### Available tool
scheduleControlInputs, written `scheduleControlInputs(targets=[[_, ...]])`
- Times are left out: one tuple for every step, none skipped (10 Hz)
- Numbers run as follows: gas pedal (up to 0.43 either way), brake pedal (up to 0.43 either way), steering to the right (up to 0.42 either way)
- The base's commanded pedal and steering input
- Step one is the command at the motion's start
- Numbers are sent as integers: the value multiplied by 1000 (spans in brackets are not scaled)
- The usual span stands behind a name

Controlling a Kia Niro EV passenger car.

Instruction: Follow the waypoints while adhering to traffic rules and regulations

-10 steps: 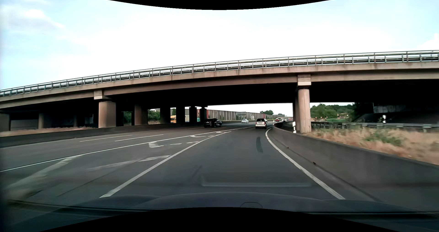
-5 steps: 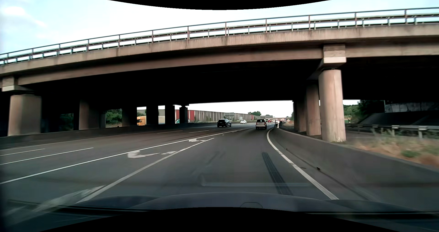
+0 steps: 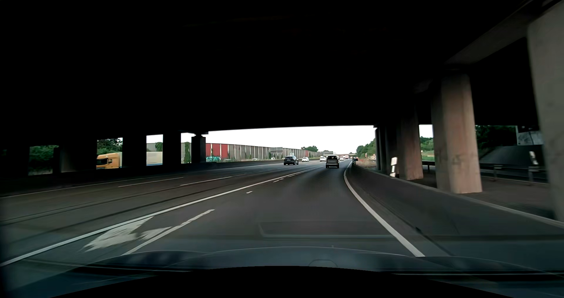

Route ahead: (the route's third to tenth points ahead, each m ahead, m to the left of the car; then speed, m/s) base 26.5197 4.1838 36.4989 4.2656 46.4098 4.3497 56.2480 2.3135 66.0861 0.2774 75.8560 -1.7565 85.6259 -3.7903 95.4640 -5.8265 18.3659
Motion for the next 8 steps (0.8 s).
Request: scheduleControlInputs(targets=[[177,0,40],[177,0,40],[177,0,40],[177,0,40],[177,0,40],[177,0,40],[177,0,39],[177,0,37]])
